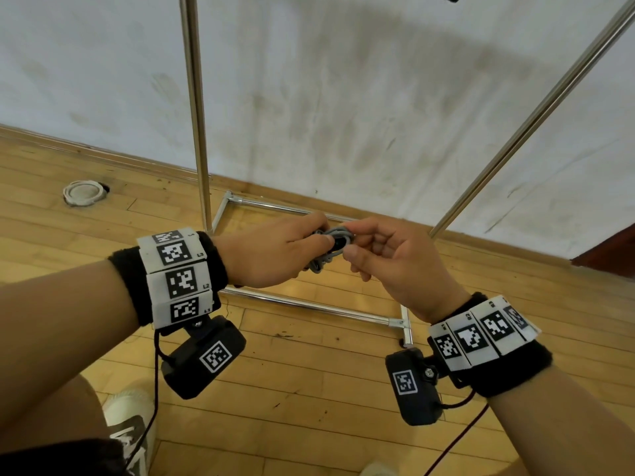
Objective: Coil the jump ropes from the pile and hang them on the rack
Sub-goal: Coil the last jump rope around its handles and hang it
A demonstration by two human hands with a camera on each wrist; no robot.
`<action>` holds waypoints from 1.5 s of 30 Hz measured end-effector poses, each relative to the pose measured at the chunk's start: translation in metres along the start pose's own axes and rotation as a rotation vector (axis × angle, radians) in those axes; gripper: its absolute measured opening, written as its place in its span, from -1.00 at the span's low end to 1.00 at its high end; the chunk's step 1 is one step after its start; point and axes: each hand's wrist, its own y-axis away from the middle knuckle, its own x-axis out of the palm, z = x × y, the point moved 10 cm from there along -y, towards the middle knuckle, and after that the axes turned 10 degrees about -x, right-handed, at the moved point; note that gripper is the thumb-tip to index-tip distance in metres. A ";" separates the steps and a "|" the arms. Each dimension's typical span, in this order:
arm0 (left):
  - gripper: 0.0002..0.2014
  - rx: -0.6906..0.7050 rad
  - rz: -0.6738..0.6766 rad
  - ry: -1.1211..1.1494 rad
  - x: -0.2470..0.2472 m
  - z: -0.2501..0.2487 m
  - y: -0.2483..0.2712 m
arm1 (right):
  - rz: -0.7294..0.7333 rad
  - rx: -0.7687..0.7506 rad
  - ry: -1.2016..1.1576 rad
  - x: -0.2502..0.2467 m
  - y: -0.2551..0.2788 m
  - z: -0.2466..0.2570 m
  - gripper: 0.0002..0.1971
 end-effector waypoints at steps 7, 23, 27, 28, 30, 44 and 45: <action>-0.63 0.093 0.076 -0.057 0.010 -0.013 0.006 | -0.095 0.016 0.062 -0.017 -0.001 -0.003 -0.87; -0.65 0.156 -0.194 -0.309 -0.003 -0.020 -0.006 | -0.297 0.071 0.104 -0.027 0.003 -0.009 -0.90; -0.69 0.162 -0.168 -0.240 -0.005 -0.018 -0.003 | -0.324 0.064 0.114 -0.030 0.000 -0.008 -0.88; -0.69 0.158 -0.173 -0.241 -0.005 -0.017 -0.002 | -0.331 0.077 0.098 -0.030 0.000 -0.009 -0.89; -0.69 0.157 -0.202 -0.255 -0.007 -0.018 -0.001 | -0.343 0.096 0.063 -0.029 0.000 -0.010 -0.90; -0.54 0.282 -0.377 -0.447 -0.023 -0.036 0.007 | -0.317 0.254 -0.298 -0.018 -0.002 -0.016 -0.85; -0.54 0.287 -0.375 -0.444 -0.022 -0.036 0.007 | -0.316 0.271 -0.319 -0.018 -0.002 -0.017 -0.87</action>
